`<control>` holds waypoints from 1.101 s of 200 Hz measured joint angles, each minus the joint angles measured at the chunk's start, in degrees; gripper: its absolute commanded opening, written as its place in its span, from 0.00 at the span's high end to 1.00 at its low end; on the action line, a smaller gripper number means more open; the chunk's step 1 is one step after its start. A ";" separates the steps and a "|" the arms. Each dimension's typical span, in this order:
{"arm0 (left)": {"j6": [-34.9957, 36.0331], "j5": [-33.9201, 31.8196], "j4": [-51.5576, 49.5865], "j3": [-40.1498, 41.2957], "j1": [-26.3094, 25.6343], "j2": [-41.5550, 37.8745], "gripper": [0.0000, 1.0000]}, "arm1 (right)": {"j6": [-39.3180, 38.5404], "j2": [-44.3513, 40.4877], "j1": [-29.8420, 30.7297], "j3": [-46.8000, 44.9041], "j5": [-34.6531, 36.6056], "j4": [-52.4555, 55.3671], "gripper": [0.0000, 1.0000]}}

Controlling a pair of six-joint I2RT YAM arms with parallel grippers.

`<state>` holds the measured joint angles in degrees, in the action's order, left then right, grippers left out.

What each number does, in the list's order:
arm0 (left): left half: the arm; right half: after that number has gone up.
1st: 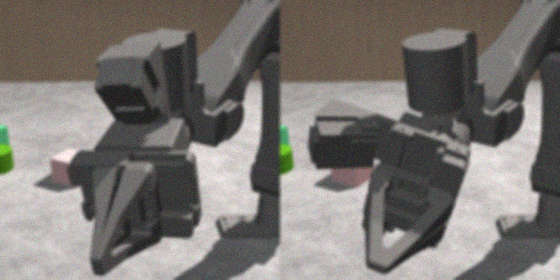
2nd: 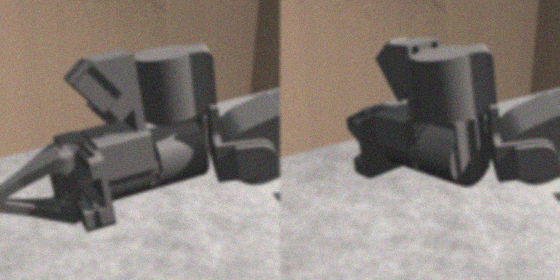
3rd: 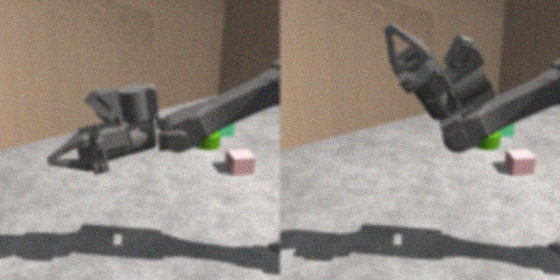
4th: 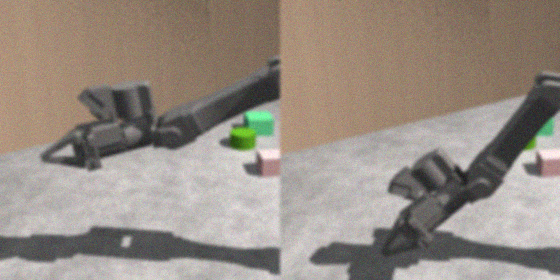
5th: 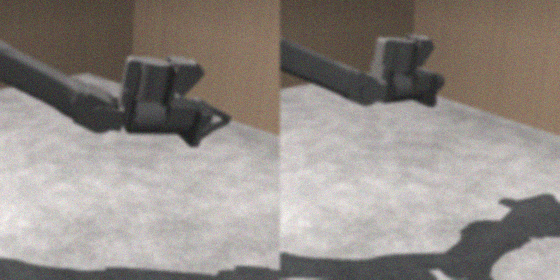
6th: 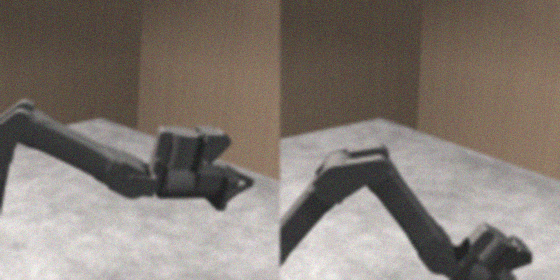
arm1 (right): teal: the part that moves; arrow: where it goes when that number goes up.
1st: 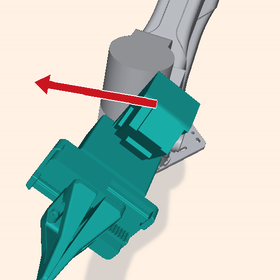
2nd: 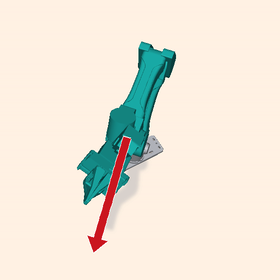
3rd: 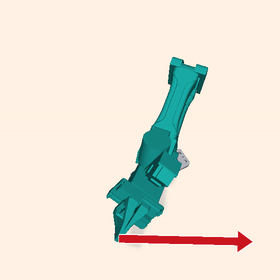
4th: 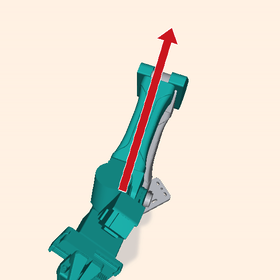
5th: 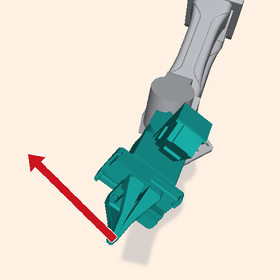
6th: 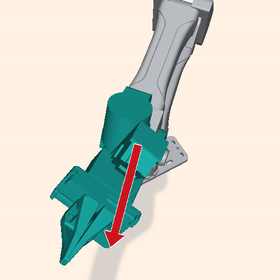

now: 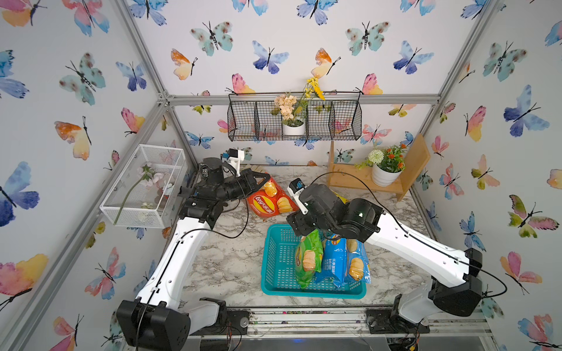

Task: Put the potato chips into the basket
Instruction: Pick up the potato chip from the center of the board.

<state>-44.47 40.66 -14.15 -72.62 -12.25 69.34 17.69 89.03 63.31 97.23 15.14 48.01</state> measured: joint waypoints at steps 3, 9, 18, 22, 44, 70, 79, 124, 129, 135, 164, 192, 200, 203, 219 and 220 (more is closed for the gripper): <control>-0.11 0.02 0.00 0.00 -0.02 -0.11 1.00 | -0.02 0.00 -0.02 0.00 -0.02 -0.02 0.24; -0.33 0.02 0.00 0.00 -0.17 -0.74 1.00 | -0.02 0.00 -0.02 0.00 -0.07 0.00 0.24; -0.66 0.15 -0.02 0.02 -0.26 -1.68 1.00 | -0.02 0.00 -0.02 0.00 -0.17 0.00 0.24; -0.81 0.22 -0.02 0.07 -0.26 -2.16 1.00 | 0.00 0.00 -0.02 0.00 -0.17 0.00 0.24; -1.31 0.61 -0.04 0.39 -0.52 -4.07 1.00 | 0.00 0.00 -0.02 0.00 -0.20 0.00 0.24; -1.79 0.83 -0.35 0.57 -0.59 -5.33 1.00 | 0.07 -0.02 0.00 0.00 -0.26 0.00 0.24; -1.84 0.83 -0.50 0.66 -0.59 -5.60 1.00 | 0.11 -0.09 -0.02 -0.02 -0.42 -0.02 0.24; -2.36 1.05 -2.25 1.27 -0.63 -5.95 1.00 | 0.24 -1.18 -0.02 -0.79 -2.03 -0.28 0.24; -2.54 1.09 -2.45 1.27 -0.72 -6.05 1.00 | 0.24 -1.20 0.00 -0.81 -2.12 -0.31 0.24; -2.75 1.11 -2.64 1.29 -0.76 -6.29 1.00 | 0.22 -1.20 0.00 -0.81 -2.19 -0.42 0.24; -3.85 1.20 -2.91 1.62 -1.11 -8.28 1.00 | 0.20 -1.18 -0.02 -0.81 -2.89 -0.48 0.25; -4.72 1.22 -2.89 1.70 -1.38 -10.08 1.00 | 0.09 -1.16 -0.02 -0.79 -3.43 -0.48 0.31; -4.92 1.22 -2.89 1.70 -1.38 -10.43 1.00 | 0.02 -1.16 0.00 -0.79 -3.65 -0.48 0.33; -4.96 1.22 -2.89 1.70 -1.38 -10.49 1.00 | 0.02 -1.16 -0.02 -0.79 -3.74 -0.48 0.34; -5.22 1.22 -2.89 1.70 -1.38 -10.73 1.00 | 0.04 -1.16 -0.02 -0.79 -4.55 -0.50 0.38; -5.27 1.22 -2.89 1.70 -1.38 -10.73 1.00 | 0.09 -1.16 -0.02 -0.79 -4.57 -0.50 0.39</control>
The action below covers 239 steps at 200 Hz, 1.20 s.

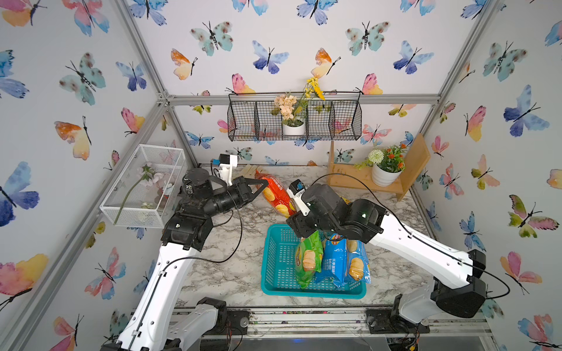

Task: Put the potato chips into the basket
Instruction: Pick up the potato chip from the center of the board, then place the potato chip in the basket.

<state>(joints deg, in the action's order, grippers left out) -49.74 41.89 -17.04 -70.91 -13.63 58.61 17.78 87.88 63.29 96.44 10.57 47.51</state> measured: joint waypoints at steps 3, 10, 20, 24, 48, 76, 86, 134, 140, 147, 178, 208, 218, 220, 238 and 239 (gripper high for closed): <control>-0.07 0.00 0.00 0.00 0.00 0.00 1.00 | -0.09 0.00 0.00 0.00 -0.13 0.02 0.39; -0.17 0.00 -0.02 0.02 0.00 0.00 1.00 | 0.00 0.02 0.00 0.00 -0.44 0.00 0.41; -0.33 0.00 -0.02 0.00 0.00 0.00 1.00 | 0.07 0.02 0.02 0.00 -0.87 0.02 0.44; -0.37 0.00 -0.02 0.00 0.00 0.00 1.00 | 0.04 0.02 0.00 0.00 -1.01 0.02 0.45; -0.52 0.00 -0.02 0.02 0.00 0.00 1.00 | 0.28 0.02 0.00 0.00 -1.90 0.00 0.54; -0.63 0.00 0.00 0.20 0.00 -0.07 1.00 | 0.46 0.02 0.00 0.00 -2.99 0.04 0.66; -0.63 0.00 0.00 0.44 0.00 -0.09 1.00 | 0.61 0.02 0.00 0.00 -3.41 0.04 0.71; -0.15 -0.07 -0.11 2.86 0.00 -0.44 1.00 | 2.14 0.02 0.00 0.00 -6.73 0.59 0.86; -0.07 -0.07 -0.11 3.21 0.00 -0.46 1.00 | 2.38 0.02 0.00 0.00 -7.43 0.70 0.88; 0.02 -0.09 -0.13 3.69 0.00 -0.50 1.00 | 2.91 0.02 0.00 0.00 -8.11 0.81 0.91; 0.04 -0.09 -0.24 5.27 0.00 -0.70 0.96 | 6.19 0.02 0.00 -0.20 -12.22 0.94 0.98; 0.07 -0.04 -0.26 6.82 -0.13 -1.49 0.72 | 10.45 -0.04 0.02 -0.85 -16.28 0.92 0.98; 0.07 -0.07 -0.35 7.48 -0.44 -1.95 0.66 | 12.13 -0.22 0.07 -1.49 -17.11 0.90 0.98; 0.00 -0.09 -0.37 7.72 -0.55 -2.12 0.65 | 12.50 -0.28 0.07 -1.64 -17.20 0.90 0.98; -0.11 -0.24 -0.37 10.03 -1.38 -3.74 0.62 | 15.10 -0.87 0.35 -3.04 -17.75 0.92 0.98; -0.11 -0.24 -0.37 10.03 -1.38 -3.74 0.62 | 15.34 -0.94 0.39 -3.13 -17.77 0.92 0.98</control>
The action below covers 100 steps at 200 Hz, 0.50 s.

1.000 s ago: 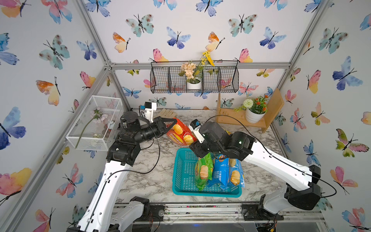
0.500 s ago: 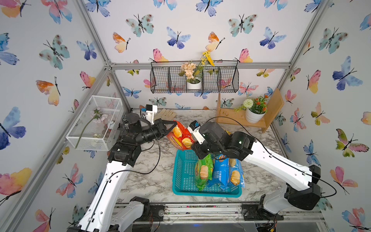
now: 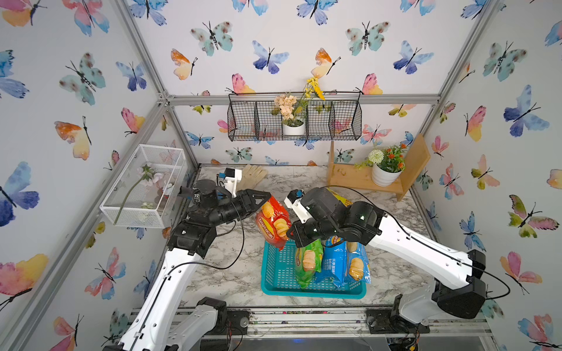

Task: Put the potato chips into the basket
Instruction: Place the potato chip in the basket.

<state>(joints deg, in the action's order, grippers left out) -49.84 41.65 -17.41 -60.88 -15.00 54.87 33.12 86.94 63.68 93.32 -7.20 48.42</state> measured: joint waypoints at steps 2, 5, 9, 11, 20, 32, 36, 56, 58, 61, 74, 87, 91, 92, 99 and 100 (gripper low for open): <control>-0.20 -0.07 0.00 0.48 -0.17 -0.31 0.61 | 0.37 -0.09 0.07 -0.15 -0.02 0.02 0.98; -0.13 -0.07 -0.02 0.94 -0.31 -0.63 0.61 | 0.59 -0.20 0.11 -0.33 -0.04 0.02 0.98; -0.26 -0.17 0.00 1.46 -0.55 -1.01 0.61 | 1.14 -0.42 0.17 -0.66 -0.11 0.02 0.98; -0.26 -0.20 0.00 1.79 -0.72 -1.22 0.60 | 1.51 -0.57 0.22 -0.83 -0.11 0.00 0.98; -0.37 -0.46 -0.04 3.15 -1.44 -2.01 0.59 | 2.71 -1.22 0.44 -1.73 -0.11 -0.02 0.98; -0.52 -1.38 0.02 4.98 -3.08 -3.08 0.57 | 4.39 -2.43 0.83 -3.30 -0.11 -0.11 0.98; -0.68 -1.64 0.02 5.33 -3.39 -3.26 0.57 | 4.98 -2.84 0.96 -3.85 -0.11 -0.09 0.98; -1.01 -3.19 0.07 7.91 -6.32 -4.28 0.57 | 7.65 -4.31 1.99 -6.16 -0.09 -0.11 0.98; -1.03 -3.30 0.07 8.04 -6.54 -4.33 0.57 | 7.96 -4.37 2.25 -6.34 0.00 -0.15 0.98; -1.05 -3.43 0.17 8.39 -6.91 -4.46 0.57 | 8.13 -4.52 2.47 -6.58 0.11 -0.17 0.98; -1.51 -4.68 0.72 10.34 -8.85 -5.11 0.57 | 9.81 -5.03 3.98 -8.15 0.20 -0.94 0.98; -1.97 -5.84 1.31 12.02 -10.29 -5.57 0.57 | 11.28 -5.18 5.44 -9.70 0.20 -1.66 0.98; -2.10 -6.19 1.64 12.79 -10.80 -5.77 0.57 | 11.72 -5.18 5.79 -10.23 0.20 -1.92 0.98; -2.10 -6.19 1.64 12.79 -10.80 -5.77 0.57 | 11.80 -5.18 5.84 -10.29 0.20 -1.99 0.98; -2.34 -6.82 2.10 13.99 -11.45 -6.01 0.57 | 12.52 -5.16 6.43 -11.30 0.20 -2.67 0.98; -2.32 -6.91 2.14 14.16 -11.54 -6.03 0.57 | 12.59 -5.16 6.49 -11.39 0.20 -2.71 0.98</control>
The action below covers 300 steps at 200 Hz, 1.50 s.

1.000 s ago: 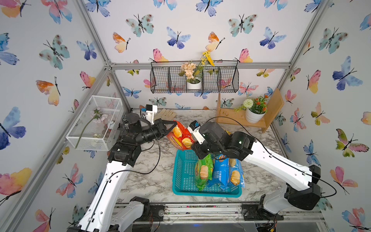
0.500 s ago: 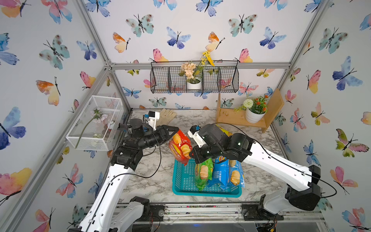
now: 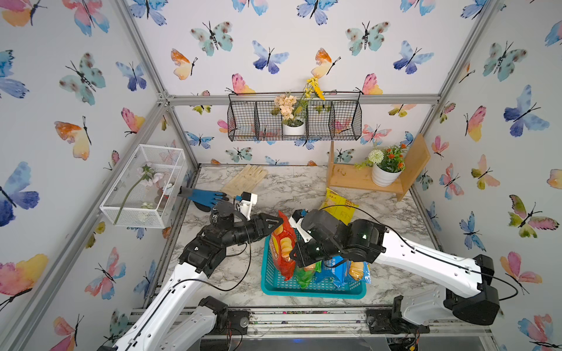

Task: Put the potato chips into the basket
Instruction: Place the potato chip in the basket.

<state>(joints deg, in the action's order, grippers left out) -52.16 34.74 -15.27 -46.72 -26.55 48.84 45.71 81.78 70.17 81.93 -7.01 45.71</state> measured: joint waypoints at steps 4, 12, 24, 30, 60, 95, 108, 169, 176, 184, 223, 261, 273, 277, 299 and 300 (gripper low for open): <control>-0.02 -0.24 0.13 0.57 -0.26 -0.09 0.57 | 0.42 0.00 0.33 -0.55 0.00 -0.37 0.98; -0.22 -0.72 0.37 1.75 -0.66 -0.20 0.57 | 1.27 0.02 0.85 -1.53 0.00 -1.05 0.98; -0.37 -1.57 0.90 3.61 -0.94 -0.37 0.57 | 2.25 0.24 1.20 -2.64 0.07 -1.90 0.98; -0.42 -1.95 1.05 4.50 -0.96 -0.52 0.57 | 2.75 0.46 1.27 -2.97 0.17 -2.23 0.97; -0.37 -3.34 1.33 8.46 -0.96 -1.75 0.57 | 4.28 2.05 1.44 -4.31 0.63 -5.14 0.94; -0.33 -4.70 1.31 10.69 -0.94 -2.89 0.57 | 4.85 4.66 1.46 -5.99 0.79 -7.91 0.92; -0.31 -5.49 1.27 10.80 -0.96 -3.63 0.56 | 4.68 5.73 1.46 -5.92 0.90 -8.35 0.88; 1.36 -11.91 -3.21 8.22 -0.90 -8.11 0.31 | 0.79 6.99 1.55 -2.75 2.71 -7.76 0.45; 1.49 -12.81 -3.85 7.78 -0.90 -8.74 0.29 | 0.13 6.93 1.55 -1.53 3.28 -7.30 0.44; 1.79 -13.53 -4.55 7.28 -0.90 -9.44 0.27 | -0.66 6.86 1.55 0.04 4.11 -6.78 0.44; 3.08 -17.14 -8.28 4.59 -0.83 -10.69 0.25 | -4.94 5.35 1.55 6.75 8.94 -3.32 0.44; 4.35 -19.47 -12.20 2.56 -0.83 -10.71 0.24 | -9.14 2.05 1.55 8.74 17.73 0.87 0.29; 4.72 -20.06 -13.25 1.73 -0.83 -10.71 0.24 | -10.60 0.63 1.42 8.76 21.29 1.92 0.23; 4.92 -20.37 -13.88 1.05 -0.83 -10.69 0.23 | -11.10 0.07 1.33 8.76 22.47 2.25 0.22; 6.16 -21.35 -16.37 -2.14 -0.83 -10.34 0.22 | -14.10 -3.41 -1.03 8.48 26.53 2.36 0.19; 6.19 -21.40 -16.55 -2.38 -0.83 -10.25 0.22 | -14.19 -3.54 -1.18 8.46 26.64 2.32 0.19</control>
<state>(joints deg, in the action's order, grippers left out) -45.98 13.34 -31.81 -49.10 -27.38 38.59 31.53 78.24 68.99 90.39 19.64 48.03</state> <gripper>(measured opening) 0.776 0.808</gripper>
